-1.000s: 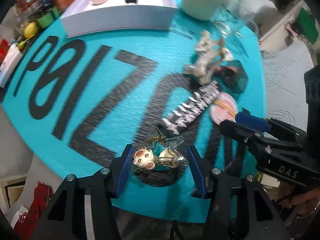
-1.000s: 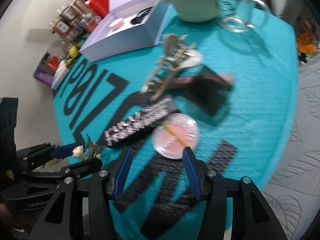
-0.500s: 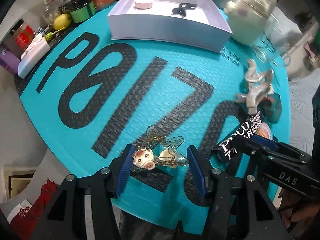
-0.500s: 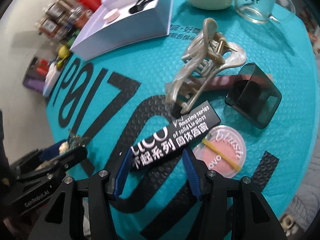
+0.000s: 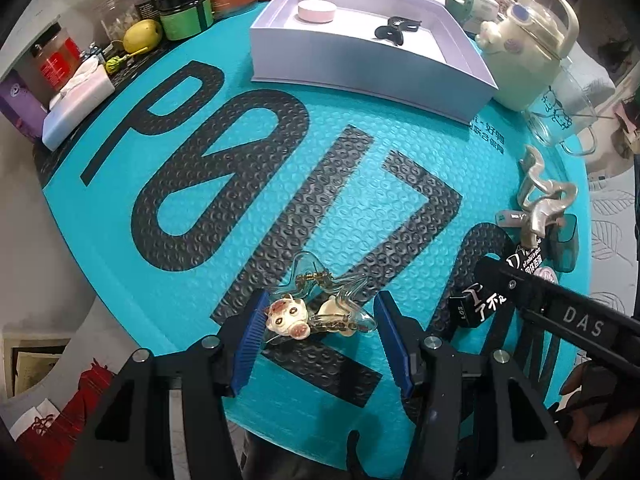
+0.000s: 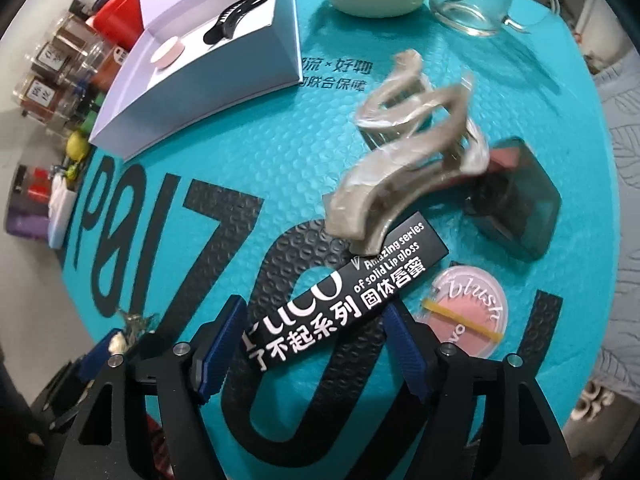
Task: Organize rigid objects
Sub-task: 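Grasp the black PUCO lip gloss box with the right tool, then lift the keychain with the left tool while the right tool lifts the PUCO box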
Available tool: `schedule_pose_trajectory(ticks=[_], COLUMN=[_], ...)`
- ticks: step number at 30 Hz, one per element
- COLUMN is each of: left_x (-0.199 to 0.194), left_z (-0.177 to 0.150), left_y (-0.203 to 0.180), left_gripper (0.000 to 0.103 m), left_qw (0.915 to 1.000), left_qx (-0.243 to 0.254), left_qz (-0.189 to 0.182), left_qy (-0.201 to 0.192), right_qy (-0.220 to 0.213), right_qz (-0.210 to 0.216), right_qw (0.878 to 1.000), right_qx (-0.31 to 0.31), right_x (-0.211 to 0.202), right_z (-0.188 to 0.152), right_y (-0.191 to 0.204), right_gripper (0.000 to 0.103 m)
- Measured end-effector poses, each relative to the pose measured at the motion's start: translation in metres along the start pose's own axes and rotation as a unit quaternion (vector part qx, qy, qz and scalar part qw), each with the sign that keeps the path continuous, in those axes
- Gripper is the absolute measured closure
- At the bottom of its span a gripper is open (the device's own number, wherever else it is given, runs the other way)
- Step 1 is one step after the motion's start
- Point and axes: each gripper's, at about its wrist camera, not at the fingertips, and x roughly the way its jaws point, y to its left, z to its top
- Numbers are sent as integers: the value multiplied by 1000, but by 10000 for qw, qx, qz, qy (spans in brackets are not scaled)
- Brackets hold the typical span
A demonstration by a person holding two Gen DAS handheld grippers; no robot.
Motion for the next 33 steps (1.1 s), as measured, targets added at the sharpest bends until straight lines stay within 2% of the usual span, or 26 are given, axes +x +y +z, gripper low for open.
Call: schedule_pose_trajectory(ticks=[2,4,5,10,13,18,25,27,30,33], left_x=[0,0,-1,0,0,-1,2,5,11,14], left_z=[0,-1,-2,-4,-5,-7,-13,-15,-16,-16], left_y=[0,0,1,-4,-10,-21,-38,-40,-39,-39], left_gripper=[49,49,49,49,49,49,49,49,48,48], left_qw=[10000,10000,10000,9999,9997,9988,9964,9961,9968,9970], left_qx=[7,38,52,140,248,463,799,809,685,639], left_qz=[-1,7,6,-51,-85,-137,-260,-271,-281,-293], left_qy=[-13,-23,-23,10,27,55,128,203,316,338], right_qy=[1,-45,-56,27,109,247,141,108,83,10], right_qz=[-121,-369,-394,-285,-169,35,-57,-58,-112,-244], right_qw=[9999,9993,9992,9995,9992,9963,9885,9872,9841,9815], right_qx=[-111,-105,-74,-163,-353,-822,-1508,-1592,-1772,-1900], right_x=[1,0,-1,-6,-9,-13,-20,-19,-18,-17], right_z=[-1,-3,-4,-12,-20,-38,-57,-57,-59,-62], right_y=[3,4,4,-8,-14,-22,-23,-22,-16,-11], right_gripper=[35,52,54,70,75,76,76,75,68,67])
